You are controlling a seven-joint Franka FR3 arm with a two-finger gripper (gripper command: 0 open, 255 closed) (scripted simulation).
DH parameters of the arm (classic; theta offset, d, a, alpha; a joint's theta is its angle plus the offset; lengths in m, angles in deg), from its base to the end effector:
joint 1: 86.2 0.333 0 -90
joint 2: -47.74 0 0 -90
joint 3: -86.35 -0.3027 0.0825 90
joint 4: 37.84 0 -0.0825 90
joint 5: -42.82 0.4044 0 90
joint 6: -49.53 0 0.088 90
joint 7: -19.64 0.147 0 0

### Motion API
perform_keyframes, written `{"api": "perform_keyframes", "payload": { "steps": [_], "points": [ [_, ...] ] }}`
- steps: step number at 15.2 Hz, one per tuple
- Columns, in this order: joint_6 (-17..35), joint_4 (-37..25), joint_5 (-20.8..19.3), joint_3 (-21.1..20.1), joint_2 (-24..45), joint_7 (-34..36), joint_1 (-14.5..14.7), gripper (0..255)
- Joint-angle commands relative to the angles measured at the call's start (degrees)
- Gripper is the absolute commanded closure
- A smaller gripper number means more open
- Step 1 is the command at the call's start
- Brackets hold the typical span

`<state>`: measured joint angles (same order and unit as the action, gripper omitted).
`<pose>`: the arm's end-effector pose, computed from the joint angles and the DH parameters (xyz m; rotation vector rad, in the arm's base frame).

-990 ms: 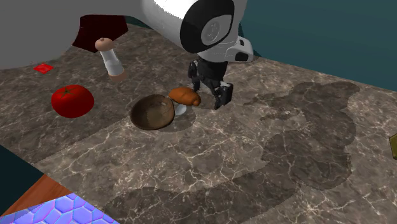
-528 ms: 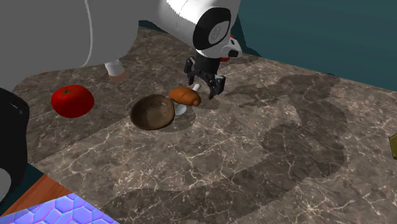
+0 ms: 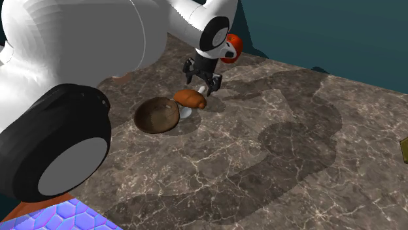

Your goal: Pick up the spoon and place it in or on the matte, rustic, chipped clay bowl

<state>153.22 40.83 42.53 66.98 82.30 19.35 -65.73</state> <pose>0.5654 0.4245 0.3115 -2.8354 -0.9696 0.2852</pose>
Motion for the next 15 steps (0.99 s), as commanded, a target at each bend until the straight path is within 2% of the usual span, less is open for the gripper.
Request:
{"api": "perform_keyframes", "payload": {
  "steps": [1, 6, 13, 14, 15],
  "points": [
    [1.2, 0.8, -0.1, 0.0, 0.5, 0.0, 0.2, 0],
    [4.5, 3.7, -0.2, 0.0, 0.9, 0.0, 0.3, 0],
    [4.5, 3.7, -0.2, 0.0, 0.9, 0.0, 0.3, 0],
    [4.5, 3.7, -0.2, 0.0, 0.9, 0.0, 0.3, 255],
    [4.5, 3.7, -0.2, 0.0, 0.9, 0.0, 0.3, 255]
  ]
}}
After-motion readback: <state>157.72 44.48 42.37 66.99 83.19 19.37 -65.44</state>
